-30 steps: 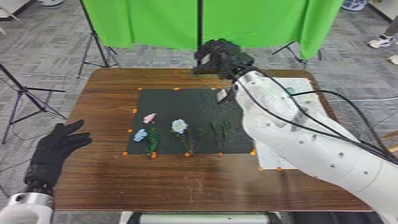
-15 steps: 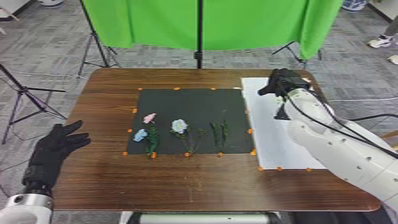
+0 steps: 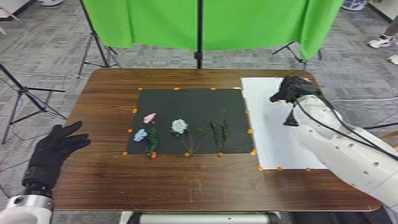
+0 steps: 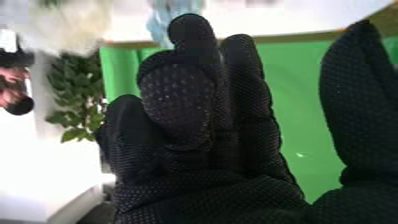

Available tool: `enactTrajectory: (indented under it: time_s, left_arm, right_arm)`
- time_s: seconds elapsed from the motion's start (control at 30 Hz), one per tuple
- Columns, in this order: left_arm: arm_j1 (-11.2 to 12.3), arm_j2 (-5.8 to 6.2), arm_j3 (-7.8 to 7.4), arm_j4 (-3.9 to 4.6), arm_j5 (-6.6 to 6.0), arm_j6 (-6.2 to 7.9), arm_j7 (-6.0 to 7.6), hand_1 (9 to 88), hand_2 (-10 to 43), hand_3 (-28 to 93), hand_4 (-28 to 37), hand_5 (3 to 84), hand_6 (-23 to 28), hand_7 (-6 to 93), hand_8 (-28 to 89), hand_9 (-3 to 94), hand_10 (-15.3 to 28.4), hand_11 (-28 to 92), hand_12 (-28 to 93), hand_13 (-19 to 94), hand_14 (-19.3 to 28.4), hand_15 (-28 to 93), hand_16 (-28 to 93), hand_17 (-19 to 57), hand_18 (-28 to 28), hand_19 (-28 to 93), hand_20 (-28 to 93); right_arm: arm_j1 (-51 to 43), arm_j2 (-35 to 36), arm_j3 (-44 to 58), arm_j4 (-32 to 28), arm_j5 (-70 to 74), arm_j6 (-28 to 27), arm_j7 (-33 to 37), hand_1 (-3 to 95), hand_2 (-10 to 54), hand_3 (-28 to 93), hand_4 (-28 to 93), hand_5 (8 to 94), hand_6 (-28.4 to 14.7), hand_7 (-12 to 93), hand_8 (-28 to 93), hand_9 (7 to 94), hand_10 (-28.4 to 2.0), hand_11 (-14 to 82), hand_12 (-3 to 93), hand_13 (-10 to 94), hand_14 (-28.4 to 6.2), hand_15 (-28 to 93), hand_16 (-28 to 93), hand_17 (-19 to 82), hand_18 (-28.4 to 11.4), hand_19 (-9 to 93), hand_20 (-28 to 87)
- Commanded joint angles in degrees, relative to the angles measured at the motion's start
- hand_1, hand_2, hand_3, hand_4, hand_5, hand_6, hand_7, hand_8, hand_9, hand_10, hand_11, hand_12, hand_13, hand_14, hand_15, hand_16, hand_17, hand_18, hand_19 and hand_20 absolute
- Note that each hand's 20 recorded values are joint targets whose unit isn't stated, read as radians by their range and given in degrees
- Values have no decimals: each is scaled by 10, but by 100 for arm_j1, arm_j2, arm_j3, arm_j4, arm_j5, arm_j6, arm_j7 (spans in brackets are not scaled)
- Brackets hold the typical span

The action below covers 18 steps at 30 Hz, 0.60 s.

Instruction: Arrange flowers

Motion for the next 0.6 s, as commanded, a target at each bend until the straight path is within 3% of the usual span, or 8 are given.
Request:
enactTrajectory:
  time_s: [0.03, 0.17, 0.27, 0.33, 0.43, 0.6]
  left_arm:
    - [104, -81, -1, -11, 26, 4, -41, 162, 260, 583, -283, 456, 64, 80, -61, 494, 170, 181, 85, 415, 207, 228, -42, 91, 154, 191, 166]
    - [98, -94, 5, -8, 30, 7, -31, 163, 260, 582, -283, 455, 64, 79, -61, 495, 170, 181, 84, 414, 207, 228, -42, 91, 154, 192, 167]
    - [115, -97, -1, -18, 25, 22, -40, 163, 260, 582, -283, 455, 64, 79, -61, 495, 170, 182, 85, 415, 206, 228, -42, 91, 154, 192, 166]
    - [117, -100, -5, -16, 20, 21, -38, 163, 260, 582, -283, 455, 64, 79, -61, 494, 170, 182, 85, 414, 207, 228, -41, 91, 154, 192, 166]
    - [129, -115, -7, -21, 21, 23, -30, 163, 260, 583, -283, 454, 64, 78, -61, 494, 170, 181, 85, 414, 206, 228, -41, 92, 154, 192, 166]
    - [143, -85, -25, -28, 14, 17, -63, 161, 260, 584, -283, 454, 65, 78, -60, 494, 170, 181, 85, 414, 207, 228, -41, 92, 154, 191, 166]
  right_arm:
    - [-268, -110, -76, 144, 80, 173, -17, 343, -95, 654, -147, 614, 4, 166, -87, 734, -153, 235, 252, 832, -70, 600, 323, 547, -176, 932, 485]
    - [-274, -150, -317, 331, -2, 981, -97, 429, -95, 662, -194, 630, 19, 191, -101, 760, -129, 246, 259, 857, -47, 595, 320, 571, -160, 932, 480]
    - [-242, -164, -538, 480, -131, 1825, -138, 577, -95, 555, -221, 704, 28, 216, 15, 863, -89, 125, 397, 914, -12, 562, 339, 624, -129, 932, 472]
    - [-150, -190, -667, 621, -246, 2339, -198, 613, -95, 540, -219, 747, 31, 228, 31, 900, -80, 100, 428, 930, -4, 559, 343, 644, -123, 932, 472]
    - [-169, -55, -608, 414, -255, 2685, -185, 640, -95, 558, -226, 797, 25, 236, 41, 927, -73, 108, 438, 936, 1, 571, 336, 661, -120, 932, 473]
    - [-198, 79, -146, -281, -179, 2744, -122, 644, -95, 569, -222, 807, 17, 236, 47, 934, -73, 109, 441, 937, 2, 579, 327, 665, -120, 932, 476]
